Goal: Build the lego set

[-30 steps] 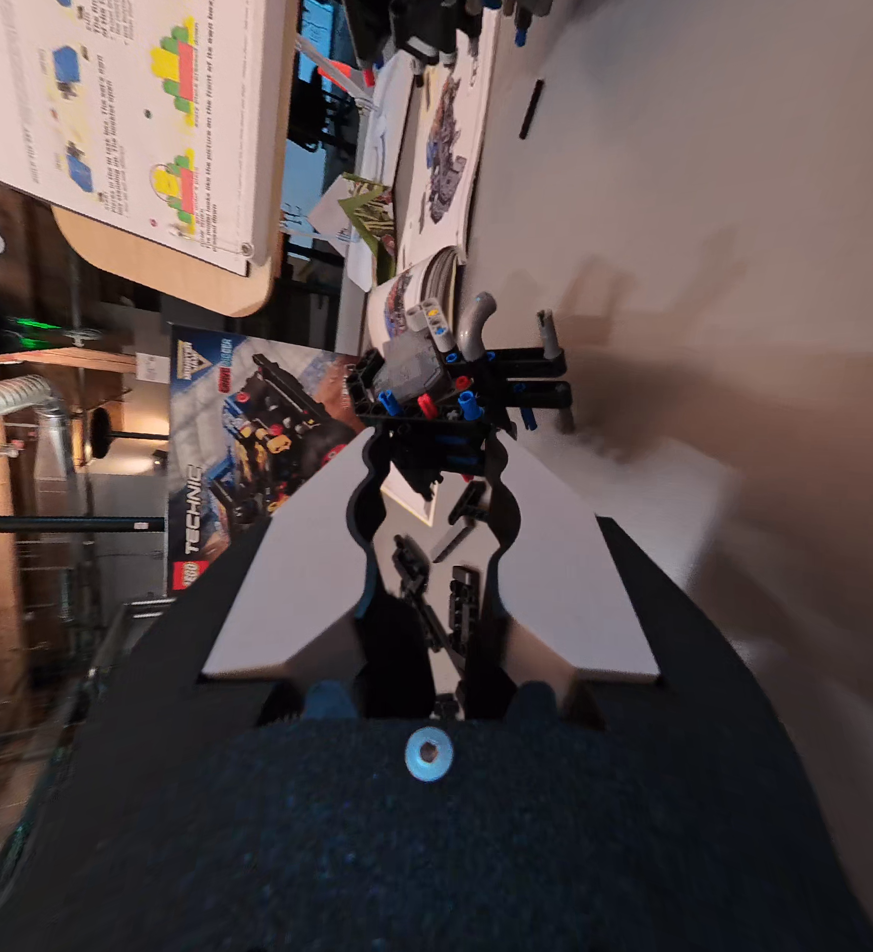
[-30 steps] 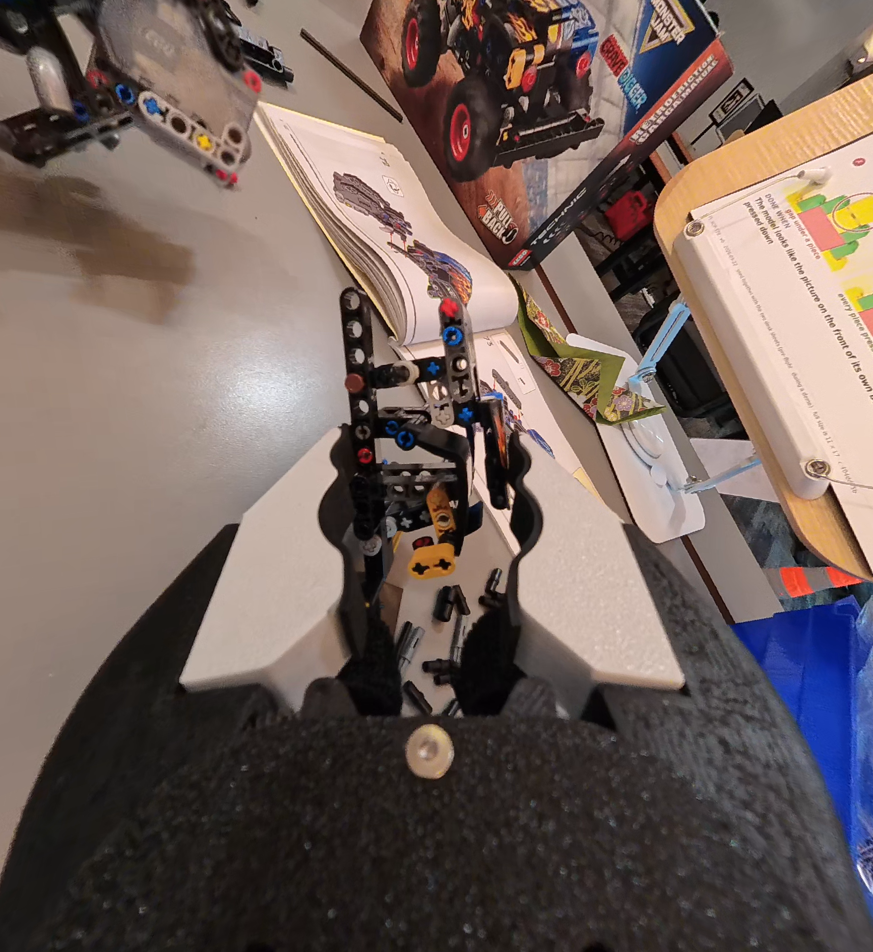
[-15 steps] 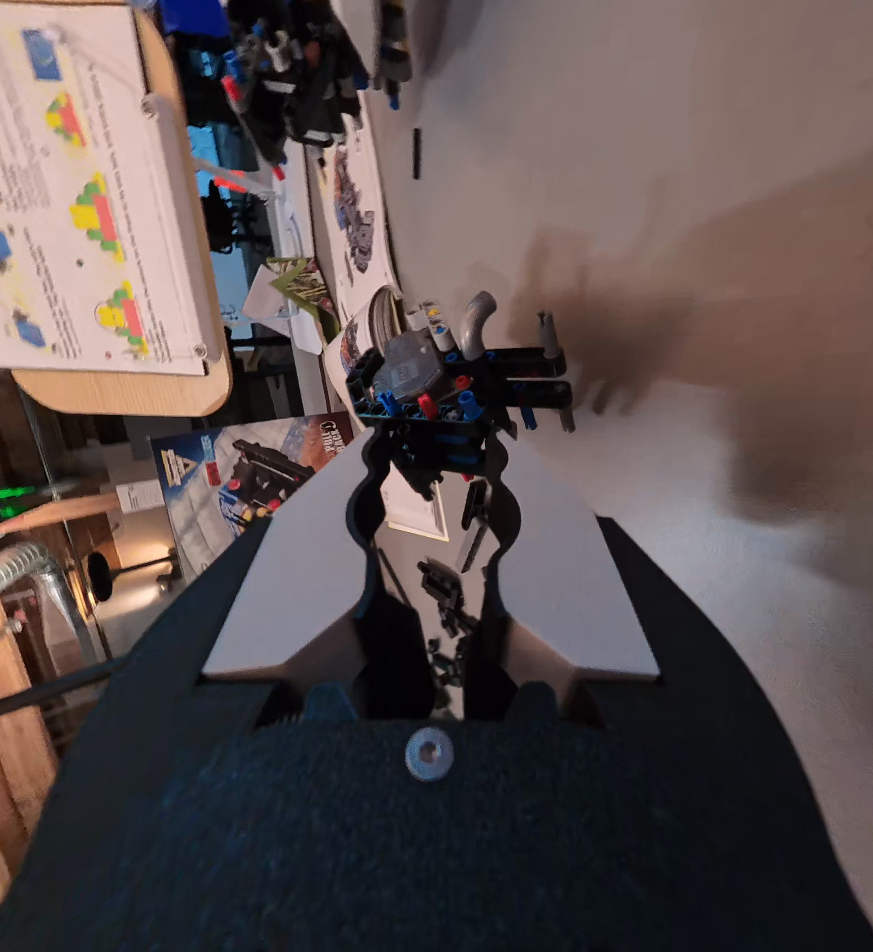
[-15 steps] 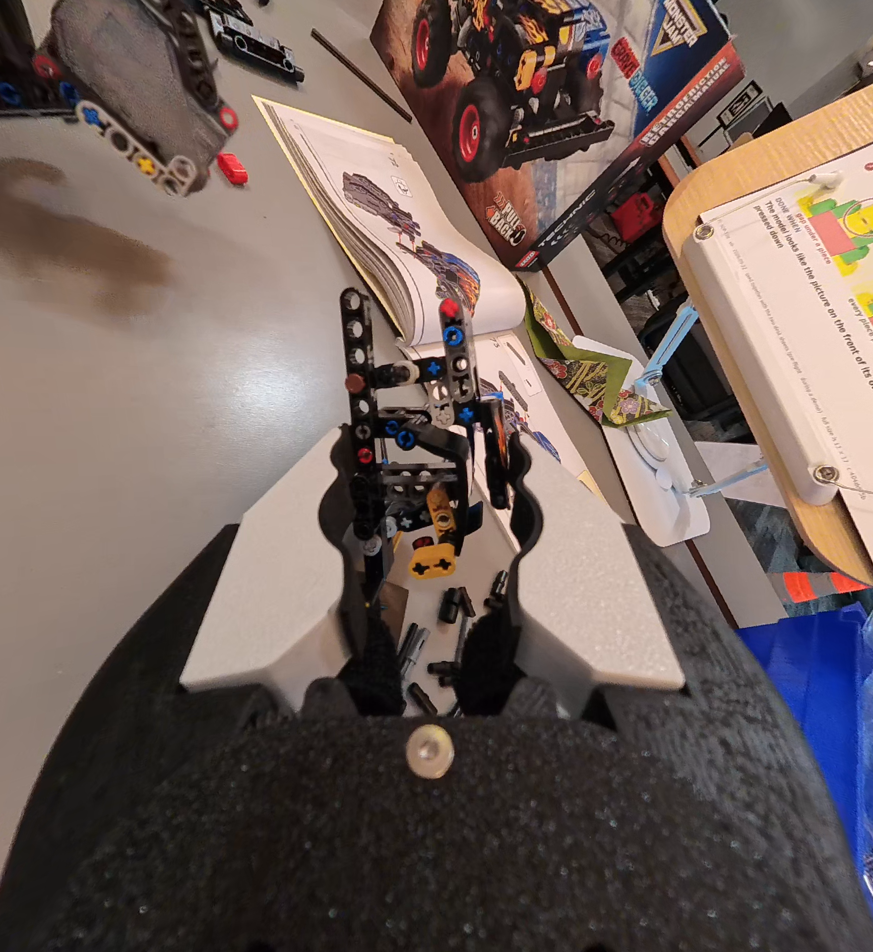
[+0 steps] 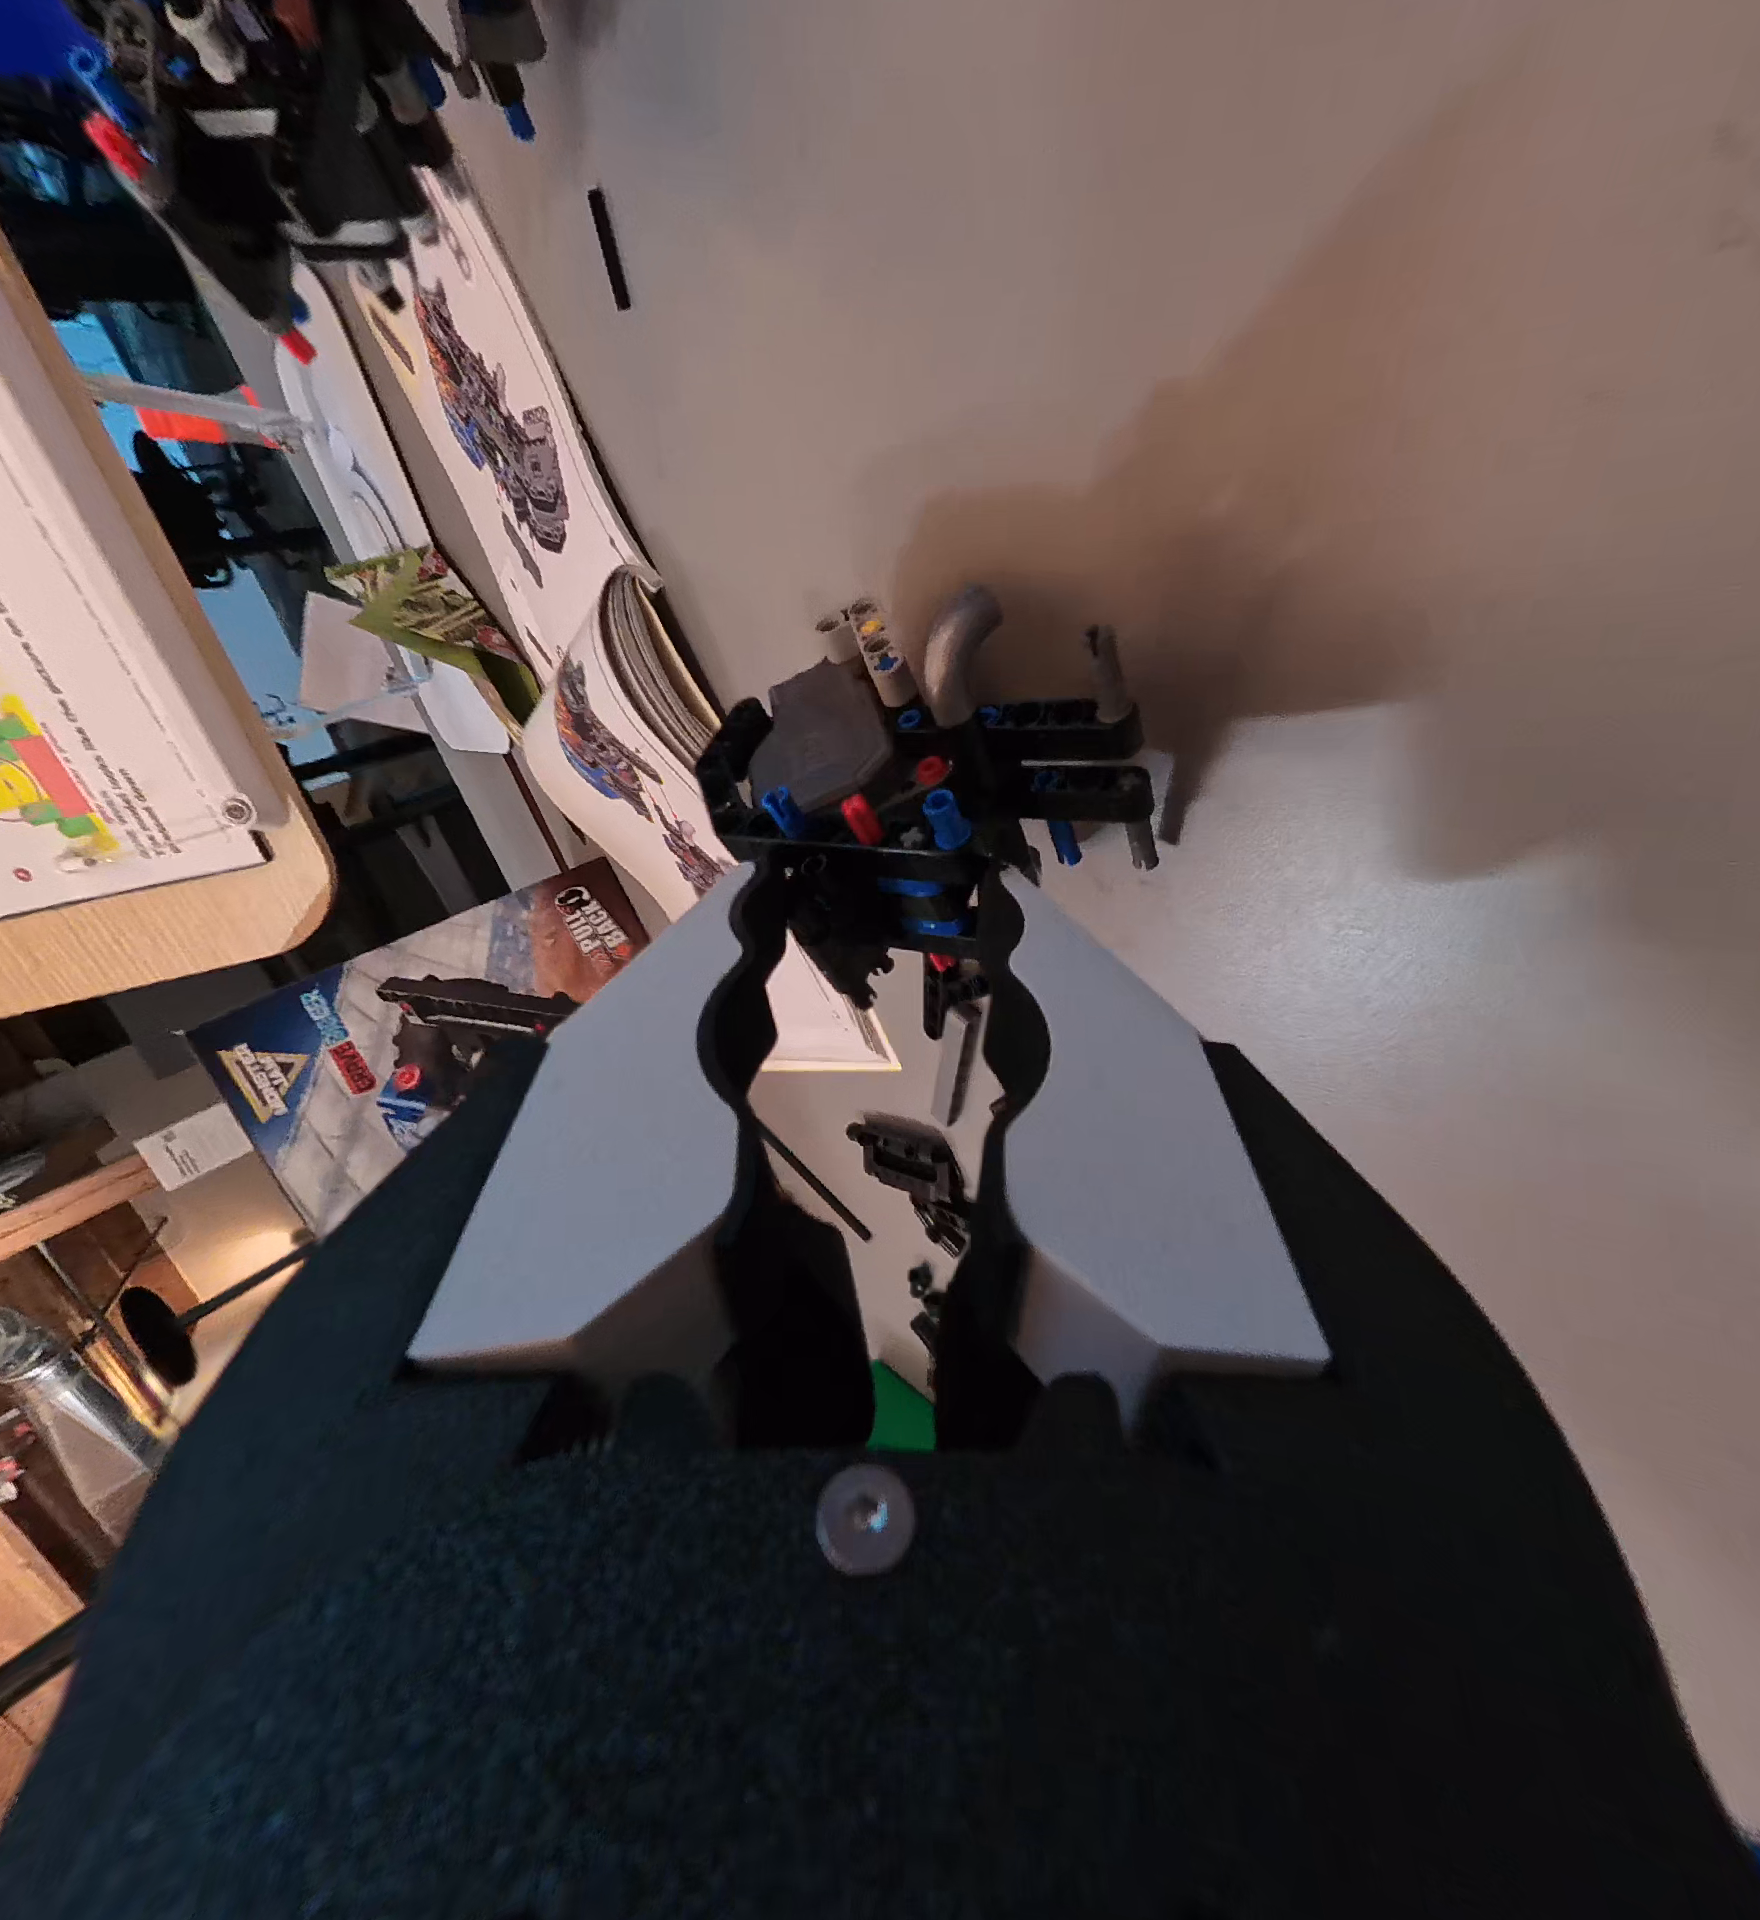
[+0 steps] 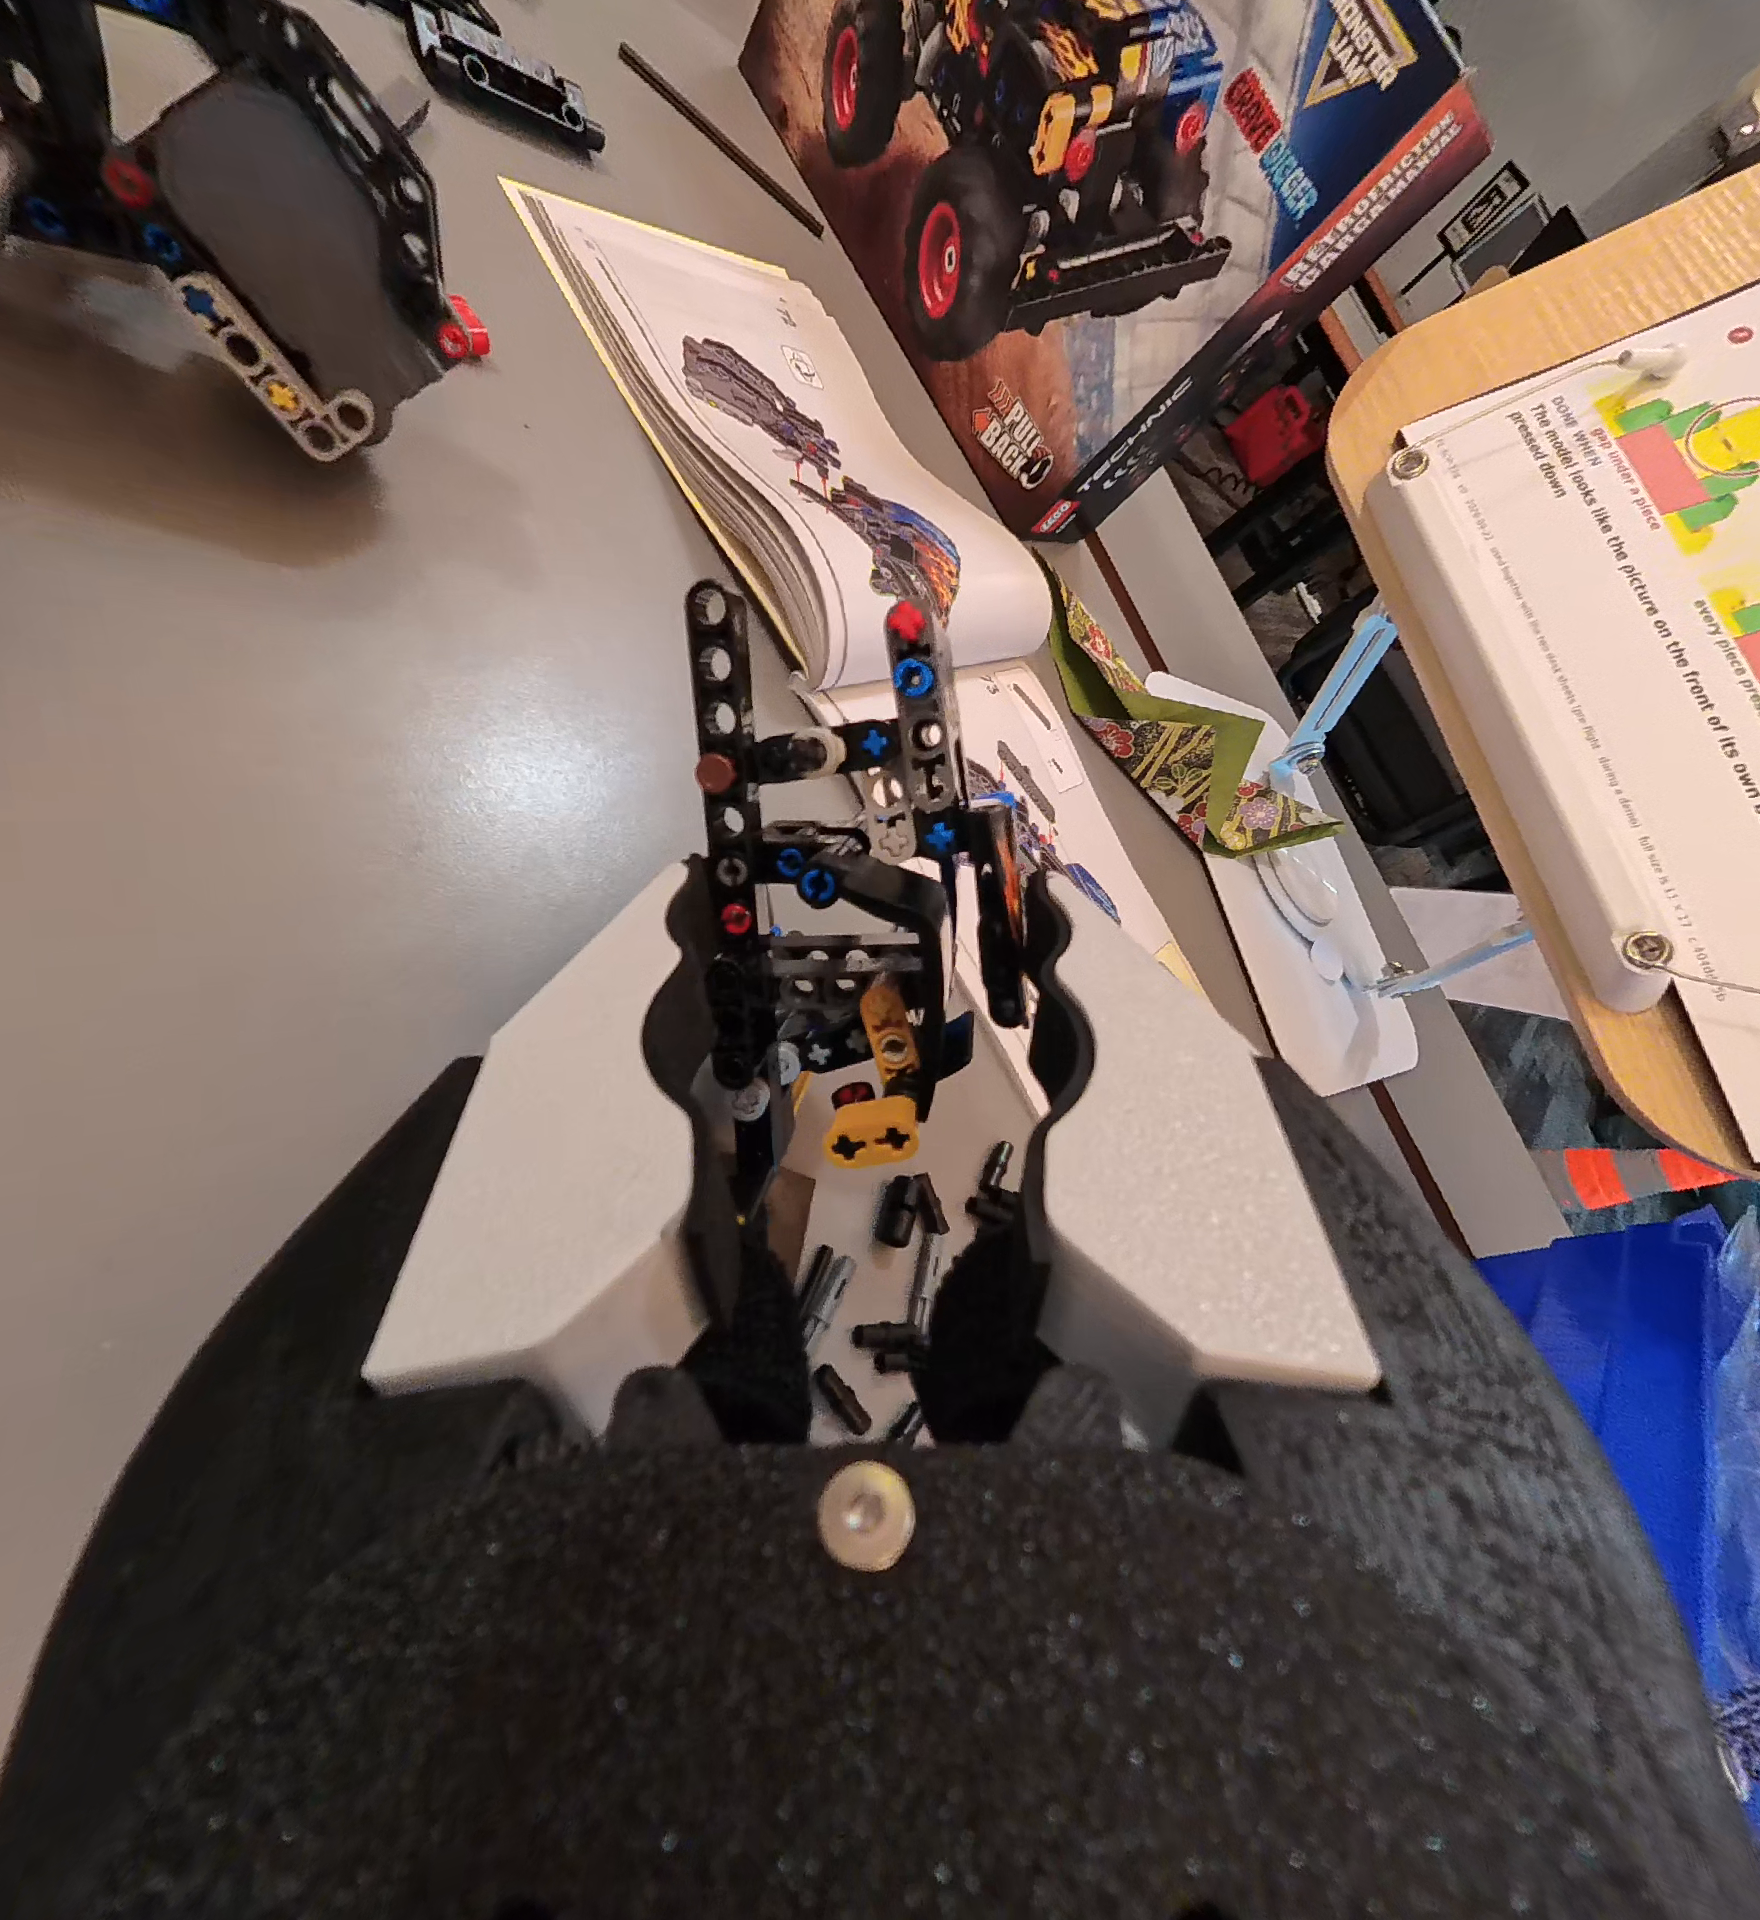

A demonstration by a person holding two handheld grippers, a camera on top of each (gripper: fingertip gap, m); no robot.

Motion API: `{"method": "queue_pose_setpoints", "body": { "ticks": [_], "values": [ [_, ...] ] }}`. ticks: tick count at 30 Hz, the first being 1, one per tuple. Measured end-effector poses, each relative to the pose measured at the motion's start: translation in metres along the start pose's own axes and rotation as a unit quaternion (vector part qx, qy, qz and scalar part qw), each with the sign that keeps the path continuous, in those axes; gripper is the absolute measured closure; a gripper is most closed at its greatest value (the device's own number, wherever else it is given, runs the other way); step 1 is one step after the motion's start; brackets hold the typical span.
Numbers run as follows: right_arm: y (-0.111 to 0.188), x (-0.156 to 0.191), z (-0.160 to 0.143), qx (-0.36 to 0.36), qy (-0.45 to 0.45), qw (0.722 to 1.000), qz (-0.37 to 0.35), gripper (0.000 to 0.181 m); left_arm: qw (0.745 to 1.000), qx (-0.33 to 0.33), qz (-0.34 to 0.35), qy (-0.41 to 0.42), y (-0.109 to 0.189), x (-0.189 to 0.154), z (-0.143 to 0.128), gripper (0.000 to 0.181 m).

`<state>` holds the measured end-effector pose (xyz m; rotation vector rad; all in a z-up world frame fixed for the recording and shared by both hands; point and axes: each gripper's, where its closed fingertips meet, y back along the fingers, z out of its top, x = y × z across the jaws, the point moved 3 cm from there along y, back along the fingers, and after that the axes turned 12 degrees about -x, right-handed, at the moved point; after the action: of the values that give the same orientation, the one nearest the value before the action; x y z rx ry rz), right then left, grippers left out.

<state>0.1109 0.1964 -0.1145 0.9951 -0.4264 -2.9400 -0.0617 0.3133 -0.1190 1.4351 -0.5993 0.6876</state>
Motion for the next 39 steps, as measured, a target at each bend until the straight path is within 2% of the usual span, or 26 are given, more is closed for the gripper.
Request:
{"method": "queue_pose_setpoints", "body": {
  "ticks": [4,11,14,17,19,21,24,26,28,31,32,39],
  "values": [
    [-0.001,0.002,0.001,0.000,0.001,1.000,0.003,0.122,0.999,0.026,-0.020,-0.003,0.002,0.001,0.004,0.146],
    [-0.001,0.003,0.000,0.002,0.001,1.000,0.004,0.122,0.991,0.059,-0.026,-0.114,-0.011,0.004,0.030,0.146],
    [0.000,0.001,0.000,0.002,0.004,1.000,0.001,0.123,0.990,0.064,-0.021,-0.120,-0.017,0.007,0.036,0.144],
    [0.001,0.000,0.000,0.001,0.004,1.000,0.000,0.123,0.992,0.057,-0.003,-0.113,-0.021,0.009,0.038,0.134],
    [0.002,0.000,-0.001,0.002,0.006,1.000,-0.001,0.123,0.998,0.016,0.004,-0.057,-0.016,0.010,0.040,0.130],
    [0.002,0.000,-0.001,0.004,0.008,1.000,0.000,0.122,0.996,-0.052,-0.011,0.065,-0.007,0.010,0.038,0.125],
    [0.002,-0.001,-0.001,0.003,0.010,1.000,-0.002,0.123,0.957,-0.157,-0.027,0.242,0.004,0.012,0.026,0.127],
    [0.002,0.000,0.000,0.002,0.009,1.000,-0.001,0.123,0.934,-0.171,-0.044,0.311,0.001,0.004,0.009,0.130],
    [0.001,0.001,0.000,0.002,0.009,1.000,0.000,0.122,0.920,-0.173,-0.059,0.347,-0.006,-0.006,-0.001,0.133],
    [0.001,0.001,-0.001,0.005,0.012,1.000,0.001,0.122,0.898,-0.203,-0.097,0.377,-0.009,-0.018,0.006,0.149],
    [0.001,0.001,-0.001,0.005,0.011,1.000,0.000,0.122,0.896,-0.215,-0.088,0.378,-0.009,-0.017,0.009,0.156],
    [0.001,0.000,0.000,0.003,0.012,1.000,-0.001,0.123,0.883,-0.232,-0.042,0.407,-0.013,-0.013,0.023,0.169]
  ]
}}
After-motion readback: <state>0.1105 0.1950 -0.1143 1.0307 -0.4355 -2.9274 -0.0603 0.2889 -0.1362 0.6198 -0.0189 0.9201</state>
